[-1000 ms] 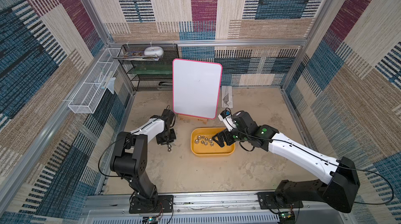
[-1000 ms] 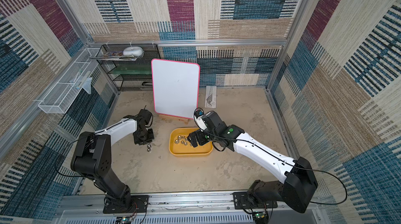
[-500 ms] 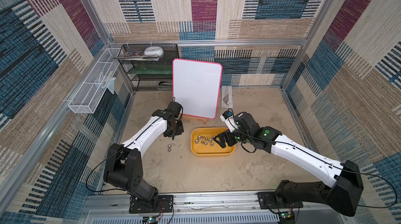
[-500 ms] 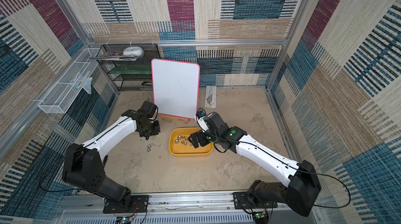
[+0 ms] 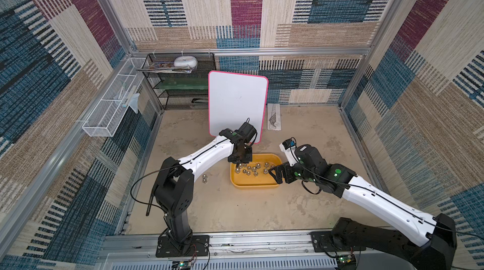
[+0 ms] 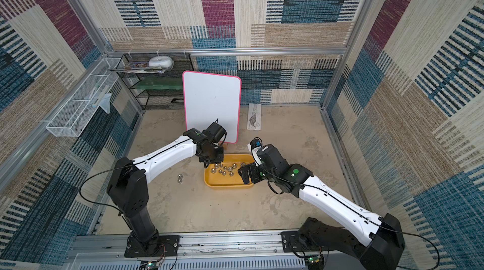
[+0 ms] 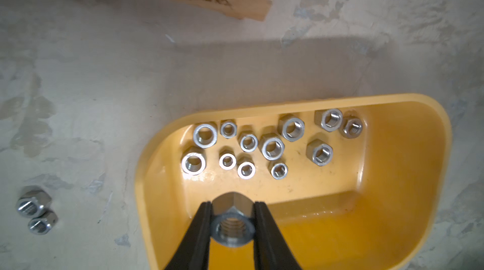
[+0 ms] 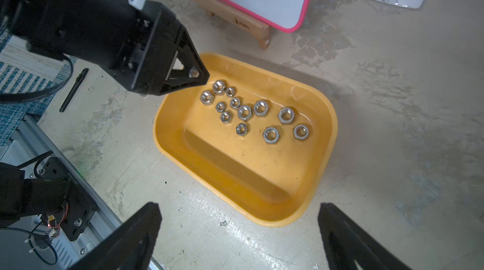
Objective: Put the nuts on the desktop into the storage box
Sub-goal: Place the nut in the storage box.
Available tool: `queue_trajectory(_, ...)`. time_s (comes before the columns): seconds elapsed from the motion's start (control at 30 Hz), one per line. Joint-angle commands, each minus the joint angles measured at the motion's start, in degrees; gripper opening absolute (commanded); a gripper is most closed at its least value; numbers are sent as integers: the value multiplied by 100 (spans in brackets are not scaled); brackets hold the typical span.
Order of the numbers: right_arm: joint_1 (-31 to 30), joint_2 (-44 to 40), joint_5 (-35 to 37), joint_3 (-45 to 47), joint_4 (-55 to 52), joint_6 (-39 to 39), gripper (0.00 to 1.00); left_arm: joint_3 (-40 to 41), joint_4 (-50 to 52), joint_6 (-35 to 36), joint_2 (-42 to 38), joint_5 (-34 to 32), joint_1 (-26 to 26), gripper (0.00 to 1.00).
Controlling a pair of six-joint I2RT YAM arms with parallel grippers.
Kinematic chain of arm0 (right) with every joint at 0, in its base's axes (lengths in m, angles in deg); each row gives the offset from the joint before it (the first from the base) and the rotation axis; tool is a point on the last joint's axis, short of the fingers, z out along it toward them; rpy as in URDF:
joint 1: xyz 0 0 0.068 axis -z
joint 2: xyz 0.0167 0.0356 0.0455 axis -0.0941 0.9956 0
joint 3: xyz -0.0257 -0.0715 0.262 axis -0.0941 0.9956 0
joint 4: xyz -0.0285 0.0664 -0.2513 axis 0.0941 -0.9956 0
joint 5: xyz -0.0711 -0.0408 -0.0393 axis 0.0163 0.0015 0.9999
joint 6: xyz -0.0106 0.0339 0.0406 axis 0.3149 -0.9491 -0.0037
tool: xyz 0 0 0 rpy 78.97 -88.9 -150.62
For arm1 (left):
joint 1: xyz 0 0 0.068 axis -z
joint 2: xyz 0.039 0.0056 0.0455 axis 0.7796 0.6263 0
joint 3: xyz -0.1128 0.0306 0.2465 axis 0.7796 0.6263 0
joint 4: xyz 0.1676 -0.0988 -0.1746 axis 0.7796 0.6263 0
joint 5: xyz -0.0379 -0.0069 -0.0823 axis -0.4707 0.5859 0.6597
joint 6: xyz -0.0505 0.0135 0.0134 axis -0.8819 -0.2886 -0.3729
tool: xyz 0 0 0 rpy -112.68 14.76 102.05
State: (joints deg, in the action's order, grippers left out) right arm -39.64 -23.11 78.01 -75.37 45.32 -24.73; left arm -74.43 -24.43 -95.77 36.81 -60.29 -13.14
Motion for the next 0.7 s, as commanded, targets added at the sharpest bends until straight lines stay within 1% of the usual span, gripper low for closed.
queue_trajectory(0.0,-7,-184,273,58,-106,-184,99,-271,91,-57,347,116,190,25)
queue_trajectory(0.13,-5,-379,342,163,-187,-282,99,-687,93,-3,855,306,416,25)
queue_trajectory(0.3,-1,-476,416,190,-286,-335,99,-980,137,15,1325,451,551,26)
queue_trajectory(0.67,-3,-461,422,195,-266,-314,99,-983,210,42,1597,479,611,25)
